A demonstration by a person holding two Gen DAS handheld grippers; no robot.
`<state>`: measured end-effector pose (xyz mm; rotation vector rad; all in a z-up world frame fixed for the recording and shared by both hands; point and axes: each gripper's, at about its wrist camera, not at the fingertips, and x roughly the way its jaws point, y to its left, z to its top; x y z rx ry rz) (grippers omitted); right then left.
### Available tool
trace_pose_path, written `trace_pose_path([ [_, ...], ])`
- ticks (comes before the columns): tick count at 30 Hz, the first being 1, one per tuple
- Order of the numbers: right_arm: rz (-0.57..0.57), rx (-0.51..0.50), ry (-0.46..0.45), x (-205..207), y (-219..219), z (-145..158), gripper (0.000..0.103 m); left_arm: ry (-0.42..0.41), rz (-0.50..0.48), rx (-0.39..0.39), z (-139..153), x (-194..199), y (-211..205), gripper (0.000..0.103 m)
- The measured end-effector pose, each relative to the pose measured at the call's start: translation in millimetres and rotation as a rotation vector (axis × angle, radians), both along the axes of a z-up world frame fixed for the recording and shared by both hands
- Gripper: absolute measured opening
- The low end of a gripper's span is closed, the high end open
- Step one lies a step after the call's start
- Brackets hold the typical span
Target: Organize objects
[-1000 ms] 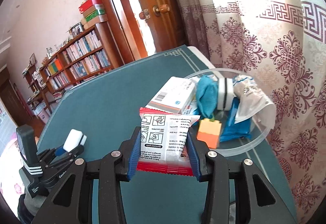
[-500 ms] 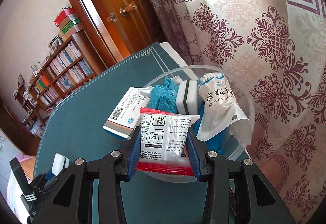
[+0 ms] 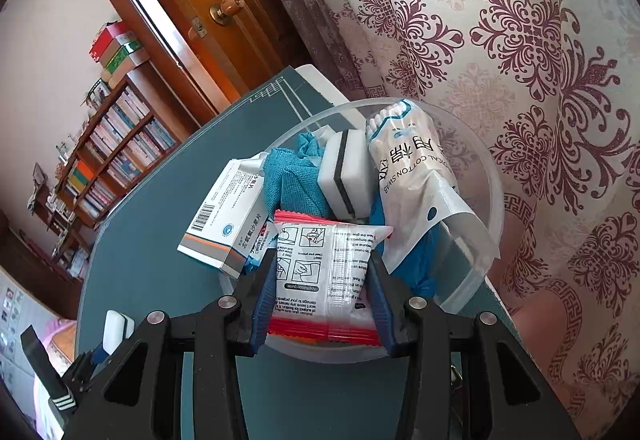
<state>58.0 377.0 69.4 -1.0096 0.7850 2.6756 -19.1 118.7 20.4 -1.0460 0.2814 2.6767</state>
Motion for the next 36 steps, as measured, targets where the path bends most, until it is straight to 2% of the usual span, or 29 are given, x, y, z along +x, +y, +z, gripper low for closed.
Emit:
trace_pose_path([
  [3,0.000,-0.003,0.000,0.2,-0.1,0.0,0.048,0.003,-0.010,-0.004,1.8,1.7,3.9,0.049],
  [5,0.003,0.002,0.004,2.7,-1.4,1.1,0.054,0.000,-0.018,0.003,3.5,3.4,6.3,0.049],
  [10,0.012,0.039,0.016,10.0,-5.9,3.7,0.056,0.006,-0.039,0.009,8.5,7.6,15.3,0.049],
  [14,0.009,0.044,0.028,17.5,-6.1,6.7,0.063,0.011,-0.058,0.014,14.3,11.4,23.2,0.049],
  [25,0.015,0.065,0.060,49.6,-8.6,15.2,0.063,0.033,-0.154,0.042,39.2,18.7,55.5,0.049],
  [29,0.042,0.134,0.055,56.5,-18.8,16.5,0.063,0.032,-0.213,0.064,51.0,19.5,77.0,0.049],
  [36,0.067,0.142,0.063,63.9,-17.6,18.2,0.063,0.036,-0.336,0.082,68.6,16.9,126.6,0.049],
])
